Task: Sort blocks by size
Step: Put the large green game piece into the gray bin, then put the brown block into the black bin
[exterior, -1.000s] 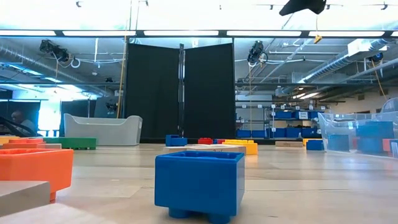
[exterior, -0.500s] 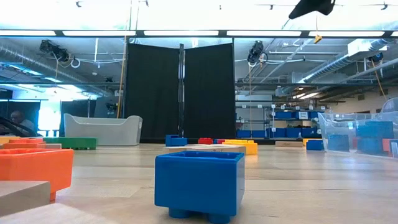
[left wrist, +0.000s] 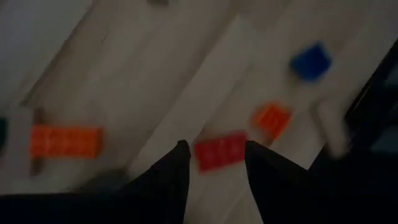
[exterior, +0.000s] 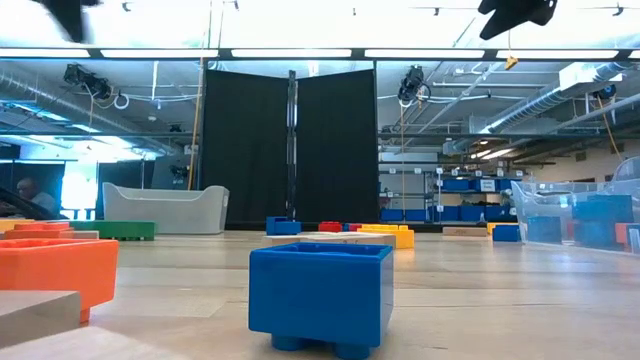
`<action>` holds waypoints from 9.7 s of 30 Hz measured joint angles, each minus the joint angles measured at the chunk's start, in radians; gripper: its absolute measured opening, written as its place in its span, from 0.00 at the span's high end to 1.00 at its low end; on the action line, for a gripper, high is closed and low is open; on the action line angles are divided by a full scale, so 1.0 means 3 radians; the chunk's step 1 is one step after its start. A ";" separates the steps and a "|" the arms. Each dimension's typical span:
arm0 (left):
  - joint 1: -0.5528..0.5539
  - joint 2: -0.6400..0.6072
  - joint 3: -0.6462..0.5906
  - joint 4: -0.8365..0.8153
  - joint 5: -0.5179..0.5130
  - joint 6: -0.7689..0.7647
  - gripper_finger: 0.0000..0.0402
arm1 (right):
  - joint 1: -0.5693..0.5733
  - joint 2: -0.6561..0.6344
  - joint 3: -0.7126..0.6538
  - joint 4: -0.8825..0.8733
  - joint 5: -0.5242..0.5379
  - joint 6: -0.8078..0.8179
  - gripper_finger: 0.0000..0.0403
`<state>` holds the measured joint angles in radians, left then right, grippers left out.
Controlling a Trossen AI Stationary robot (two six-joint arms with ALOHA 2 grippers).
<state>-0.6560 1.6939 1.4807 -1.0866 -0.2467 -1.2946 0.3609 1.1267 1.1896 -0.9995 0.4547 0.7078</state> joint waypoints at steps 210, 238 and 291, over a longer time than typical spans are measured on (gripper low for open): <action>0.4012 -0.0888 -0.0514 0.1140 0.0864 0.4216 0.44 | -0.2946 0.0751 -0.0001 0.0260 -0.0803 -0.0497 0.43; 0.3795 -0.0884 -0.0515 0.1306 0.0789 0.4261 0.44 | -0.4007 0.2419 0.0003 0.0258 -0.1058 -0.2483 0.45; 0.2742 -0.0882 -0.0517 0.0888 0.0579 0.3061 0.44 | -0.2577 0.0355 0.0003 -0.0440 -0.1113 -0.1426 0.70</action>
<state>0.1666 1.4292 1.3255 -0.8201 -0.0731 -0.3764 -0.4123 1.2332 1.1904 -1.1316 0.1207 0.2801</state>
